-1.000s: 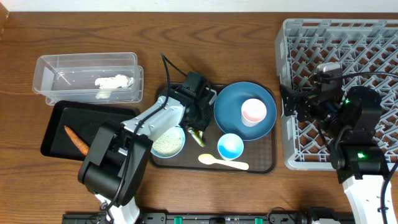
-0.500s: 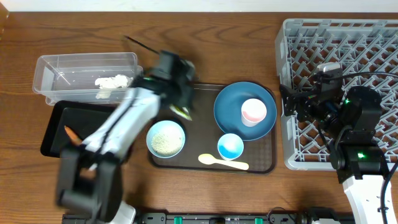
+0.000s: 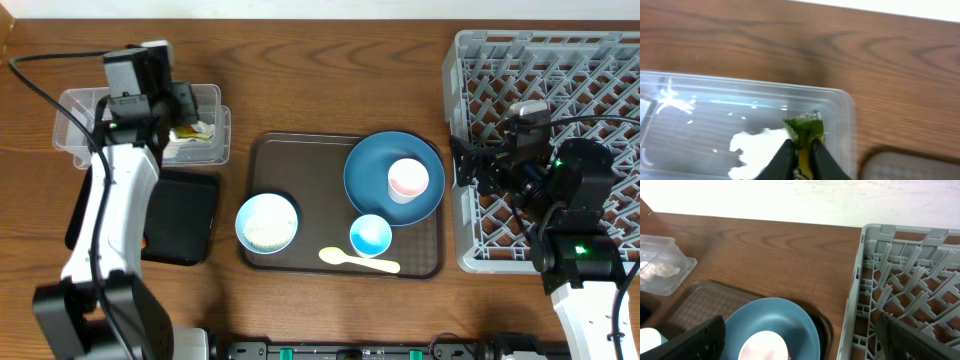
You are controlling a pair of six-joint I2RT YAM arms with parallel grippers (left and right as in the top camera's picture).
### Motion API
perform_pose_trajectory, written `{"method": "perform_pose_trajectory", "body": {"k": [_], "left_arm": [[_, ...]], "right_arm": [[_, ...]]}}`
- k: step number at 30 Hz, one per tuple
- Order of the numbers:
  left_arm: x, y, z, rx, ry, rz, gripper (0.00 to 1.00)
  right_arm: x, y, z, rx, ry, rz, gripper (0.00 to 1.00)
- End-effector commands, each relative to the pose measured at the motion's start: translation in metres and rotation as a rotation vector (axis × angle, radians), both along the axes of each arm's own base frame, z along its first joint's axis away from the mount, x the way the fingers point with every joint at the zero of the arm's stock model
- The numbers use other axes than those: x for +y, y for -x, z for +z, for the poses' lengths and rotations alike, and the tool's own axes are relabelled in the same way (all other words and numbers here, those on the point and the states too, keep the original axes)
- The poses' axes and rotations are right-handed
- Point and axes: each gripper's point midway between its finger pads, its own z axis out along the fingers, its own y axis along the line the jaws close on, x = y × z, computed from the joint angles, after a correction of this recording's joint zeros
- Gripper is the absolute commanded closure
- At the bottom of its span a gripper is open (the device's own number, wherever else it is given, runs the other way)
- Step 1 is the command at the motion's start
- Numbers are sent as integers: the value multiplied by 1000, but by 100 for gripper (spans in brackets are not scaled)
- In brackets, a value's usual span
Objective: Sort waste into correct bins and load items into the dishwasher rack
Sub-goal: 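Carry the wrapper left and drop it into the clear bin, then grasp the rim of the light-blue rice bowl with the left gripper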
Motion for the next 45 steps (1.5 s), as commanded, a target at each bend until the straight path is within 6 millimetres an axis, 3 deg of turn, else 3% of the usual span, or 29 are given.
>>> {"method": "perform_pose_trajectory", "body": {"k": [1,5,8,13,18,21,30,35,45], "left_arm": [[16,-6,-13,11,0,39,83],[15,-7,-10,-1,3,33,50],[10,-3,-9,5,25,12,41],[-18,19,-14,85,140,-81,40],[-72,68,-27,286,422,-162,41],[-99,94,-34,405,473,-210,45],[-155,137,-67,595,283,-311,45],[-166,156,-91,651,138,-263,45],[-202,173,-124,657,84,-386,45]], "right_arm": [[6,0,13,-27,-11,17,4],[6,0,13,-26,-11,18,4],[6,0,13,-27,-11,18,5],[6,0,13,-28,-8,19,4],[6,0,13,-27,-4,20,5],[6,0,13,-27,-4,20,4],[6,0,13,-26,-5,20,4],[6,0,13,-26,-5,20,4],[6,0,13,-26,-5,21,4]]}}
